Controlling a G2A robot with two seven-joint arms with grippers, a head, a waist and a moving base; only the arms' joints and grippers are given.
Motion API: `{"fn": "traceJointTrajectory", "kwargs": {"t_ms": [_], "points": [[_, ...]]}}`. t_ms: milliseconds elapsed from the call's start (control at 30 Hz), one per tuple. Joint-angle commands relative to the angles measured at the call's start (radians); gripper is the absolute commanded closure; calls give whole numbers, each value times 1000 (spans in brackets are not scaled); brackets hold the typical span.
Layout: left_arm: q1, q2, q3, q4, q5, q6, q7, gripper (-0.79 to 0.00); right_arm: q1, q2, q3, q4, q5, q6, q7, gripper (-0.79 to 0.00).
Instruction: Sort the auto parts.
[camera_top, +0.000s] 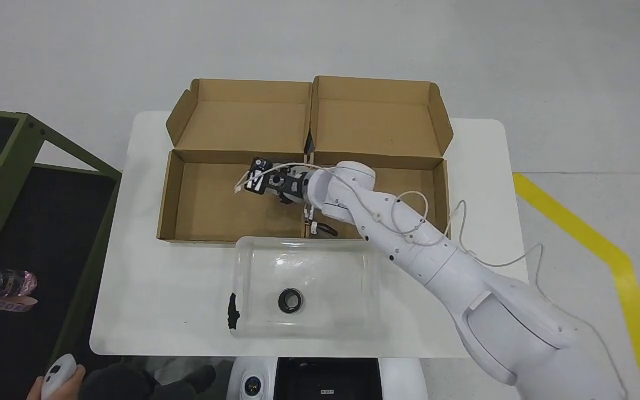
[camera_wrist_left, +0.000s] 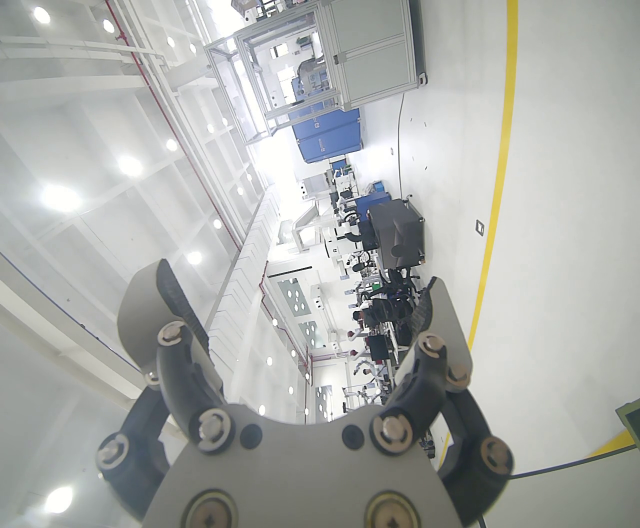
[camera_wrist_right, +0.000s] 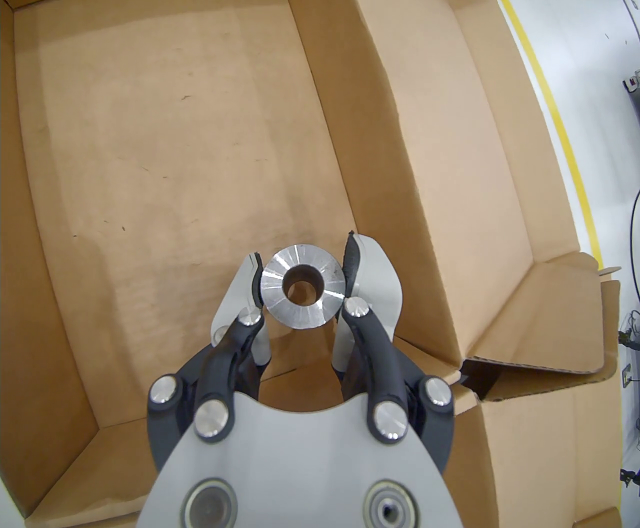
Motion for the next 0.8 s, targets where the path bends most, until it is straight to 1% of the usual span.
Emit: {"fn": "traceJointTrajectory", "kwargs": {"t_ms": [0, 67, 200, 267, 433, 533, 767], "points": [[0, 0, 0, 0, 0, 0, 0, -785, 1, -5, -1, 7, -5, 1, 2, -163], [0, 0, 0, 0, 0, 0, 0, -785, 3, -11, -1, 15, -10, -2, 6, -185], [0, 0, 0, 0, 0, 0, 0, -785, 6, -19, -1, 22, -30, -5, 15, -271], [0, 0, 0, 0, 0, 0, 0, -785, 7, -23, 0, 23, -42, -8, 16, -265], [0, 0, 0, 0, 0, 0, 0, -785, 6, -27, 5, 19, -77, -9, 19, -320], [0, 0, 0, 0, 0, 0, 0, -785, 3, -27, 17, 4, -84, -15, 25, -323], [0, 0, 0, 0, 0, 0, 0, -785, -22, -10, 69, -102, -104, -44, 24, -339]]}}
